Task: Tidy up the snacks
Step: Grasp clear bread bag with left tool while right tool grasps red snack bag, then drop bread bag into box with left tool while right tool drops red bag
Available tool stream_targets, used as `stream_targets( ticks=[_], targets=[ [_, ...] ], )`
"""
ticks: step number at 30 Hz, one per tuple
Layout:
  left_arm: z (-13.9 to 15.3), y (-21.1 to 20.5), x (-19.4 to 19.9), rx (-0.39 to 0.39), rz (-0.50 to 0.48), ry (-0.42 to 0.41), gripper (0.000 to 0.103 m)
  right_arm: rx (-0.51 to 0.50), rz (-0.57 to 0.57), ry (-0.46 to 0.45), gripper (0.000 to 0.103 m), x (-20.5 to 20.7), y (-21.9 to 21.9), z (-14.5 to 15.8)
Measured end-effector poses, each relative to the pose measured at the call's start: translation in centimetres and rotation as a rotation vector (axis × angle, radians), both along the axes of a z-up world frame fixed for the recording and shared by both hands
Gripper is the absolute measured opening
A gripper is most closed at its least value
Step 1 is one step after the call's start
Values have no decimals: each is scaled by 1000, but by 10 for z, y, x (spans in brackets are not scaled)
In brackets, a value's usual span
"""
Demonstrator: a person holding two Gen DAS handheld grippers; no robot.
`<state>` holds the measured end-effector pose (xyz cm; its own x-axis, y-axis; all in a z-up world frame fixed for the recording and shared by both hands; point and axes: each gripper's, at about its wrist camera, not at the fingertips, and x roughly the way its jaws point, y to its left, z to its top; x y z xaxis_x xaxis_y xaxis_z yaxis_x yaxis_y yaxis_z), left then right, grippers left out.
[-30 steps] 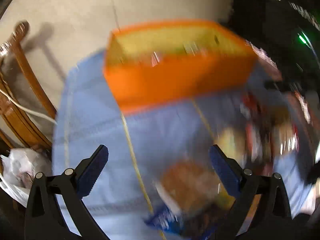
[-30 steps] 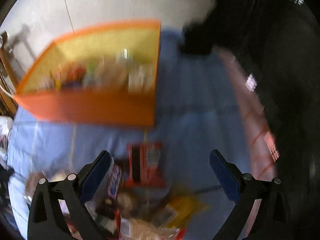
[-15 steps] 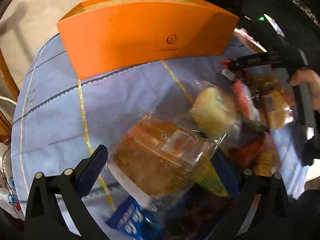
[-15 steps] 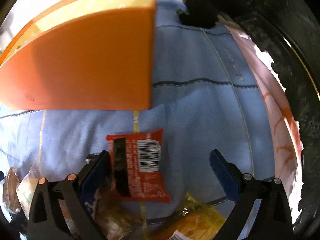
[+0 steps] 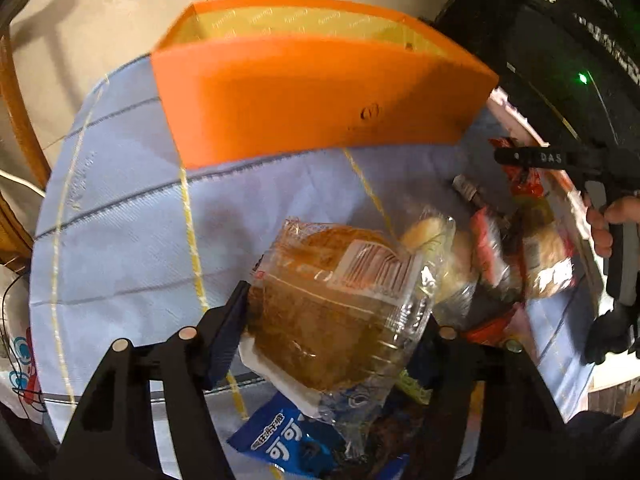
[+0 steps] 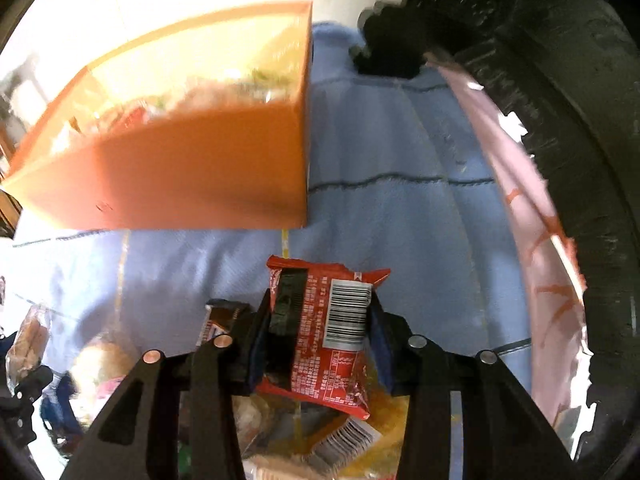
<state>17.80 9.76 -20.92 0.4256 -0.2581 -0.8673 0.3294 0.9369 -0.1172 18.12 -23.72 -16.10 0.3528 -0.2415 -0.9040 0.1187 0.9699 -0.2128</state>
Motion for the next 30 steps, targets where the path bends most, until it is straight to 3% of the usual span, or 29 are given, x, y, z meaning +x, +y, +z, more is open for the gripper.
stream_targets(
  ticks=[8, 13, 18, 24, 30],
  targets=[
    [71, -4, 15, -67, 40, -106, 65, -49, 69, -157, 44, -11, 23, 67],
    [94, -20, 43, -20, 79, -175, 65, -83, 121, -235, 44, -2, 51, 90],
    [107, -35, 66, 116, 115, -249, 65, -92, 145, -260, 44, 18, 66, 98],
    [107, -36, 107, 114, 250, -242, 65, -55, 109, -270, 44, 43, 72, 96],
    [113, -43, 127, 124, 274, -271, 65, -36, 100, -273, 44, 70, 80, 95]
  ],
)
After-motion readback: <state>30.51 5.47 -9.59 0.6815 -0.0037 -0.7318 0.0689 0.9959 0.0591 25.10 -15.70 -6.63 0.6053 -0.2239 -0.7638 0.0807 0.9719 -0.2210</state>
